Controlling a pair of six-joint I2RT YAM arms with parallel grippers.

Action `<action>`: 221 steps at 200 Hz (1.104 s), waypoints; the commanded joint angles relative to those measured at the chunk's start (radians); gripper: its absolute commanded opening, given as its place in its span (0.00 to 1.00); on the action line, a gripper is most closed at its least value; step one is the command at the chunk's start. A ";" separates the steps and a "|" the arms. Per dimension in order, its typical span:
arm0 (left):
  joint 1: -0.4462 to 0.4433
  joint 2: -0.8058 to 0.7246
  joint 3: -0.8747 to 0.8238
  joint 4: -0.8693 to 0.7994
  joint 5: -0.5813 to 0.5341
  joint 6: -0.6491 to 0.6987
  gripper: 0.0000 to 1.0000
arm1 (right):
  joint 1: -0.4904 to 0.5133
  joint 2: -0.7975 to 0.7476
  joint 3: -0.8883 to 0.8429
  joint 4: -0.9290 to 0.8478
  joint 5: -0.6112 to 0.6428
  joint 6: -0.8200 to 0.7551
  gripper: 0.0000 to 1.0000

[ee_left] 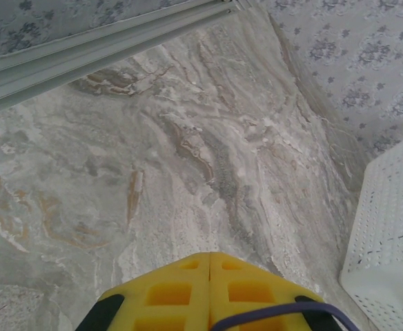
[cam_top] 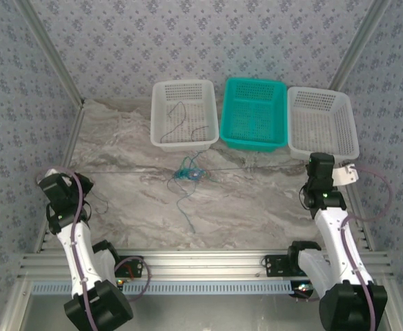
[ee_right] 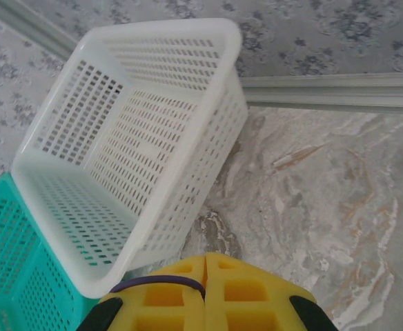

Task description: Untangle the cables

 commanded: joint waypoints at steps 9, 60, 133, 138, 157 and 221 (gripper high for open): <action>0.081 0.016 0.026 0.009 -0.136 -0.063 0.00 | -0.103 -0.038 0.036 -0.078 0.106 0.102 0.00; 0.136 0.049 0.024 0.018 -0.113 -0.074 0.00 | -0.217 -0.093 0.038 -0.054 0.090 0.100 0.00; -0.101 0.137 0.056 0.156 0.093 0.032 0.00 | 0.030 0.108 0.169 0.377 -0.607 -0.453 0.00; -0.164 0.149 0.067 0.154 0.083 0.052 0.00 | 0.079 0.128 0.199 0.355 -0.599 -0.482 0.00; -0.378 0.167 0.097 0.165 0.021 0.112 0.00 | 0.225 0.197 0.257 0.327 -0.557 -0.593 0.00; -0.681 0.161 0.209 0.126 -0.011 0.262 0.00 | 0.471 0.336 0.302 0.311 -0.604 -0.705 0.00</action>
